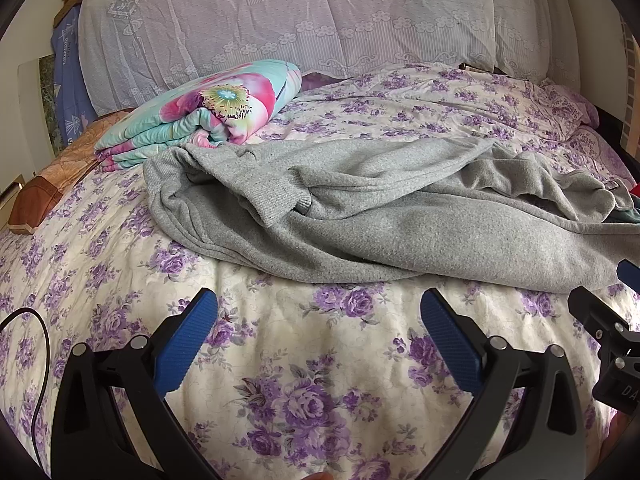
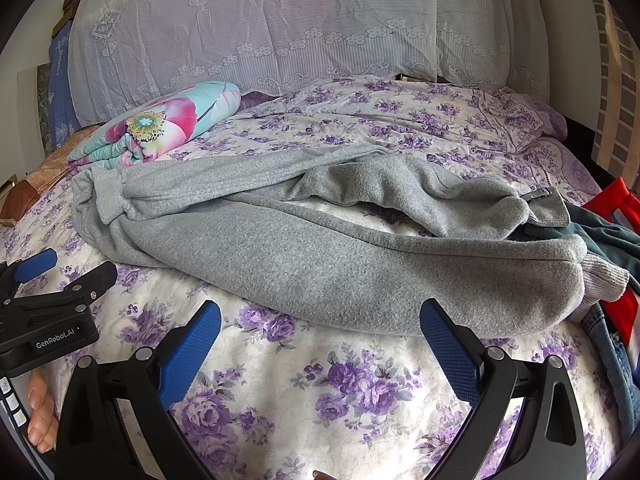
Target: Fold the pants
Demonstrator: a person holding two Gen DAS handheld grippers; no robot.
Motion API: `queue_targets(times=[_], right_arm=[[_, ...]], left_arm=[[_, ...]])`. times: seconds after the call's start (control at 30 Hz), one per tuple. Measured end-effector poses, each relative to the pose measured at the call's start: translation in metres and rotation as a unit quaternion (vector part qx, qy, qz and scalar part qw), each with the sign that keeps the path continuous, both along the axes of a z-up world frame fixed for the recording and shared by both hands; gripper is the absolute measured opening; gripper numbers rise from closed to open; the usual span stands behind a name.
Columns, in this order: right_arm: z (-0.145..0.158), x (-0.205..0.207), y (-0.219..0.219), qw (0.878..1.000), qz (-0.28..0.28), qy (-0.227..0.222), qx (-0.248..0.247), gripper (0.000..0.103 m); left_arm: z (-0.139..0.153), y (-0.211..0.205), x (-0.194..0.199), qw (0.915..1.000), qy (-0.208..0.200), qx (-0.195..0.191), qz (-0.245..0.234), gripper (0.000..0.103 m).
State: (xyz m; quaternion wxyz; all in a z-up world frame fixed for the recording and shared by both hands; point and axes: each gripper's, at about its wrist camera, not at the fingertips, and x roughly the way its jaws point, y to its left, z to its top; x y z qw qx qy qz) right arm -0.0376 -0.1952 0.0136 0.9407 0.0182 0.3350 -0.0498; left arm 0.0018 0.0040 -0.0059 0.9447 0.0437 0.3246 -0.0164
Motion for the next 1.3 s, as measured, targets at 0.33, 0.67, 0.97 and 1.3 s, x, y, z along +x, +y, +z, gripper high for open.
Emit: queue_targets(times=[0.33,0.67,0.97,1.3], right_arm=[[0.001,0.000,0.000,1.000,0.000,0.000,0.000,0.100],[-0.001,0.001,0.001,1.000,0.000,0.007,0.003,0.100],[-0.020,0.013,-0.007,0.997,-0.018,0.074,0.017,0.100],[-0.039,0.003,-0.009,0.991,-0.025,0.125,0.040,0.100]], left_arm=[[-0.003,0.000,0.001,1.0000,0.002,0.002,0.000,0.099],[-0.006,0.000,0.002,1.0000,0.006,0.001,0.001,0.099],[-0.025,0.014,0.016,0.9973,0.070,-0.016,0.014,0.099],[-0.047,0.025,0.004,0.9898,0.139,-0.028,0.010,0.099]])
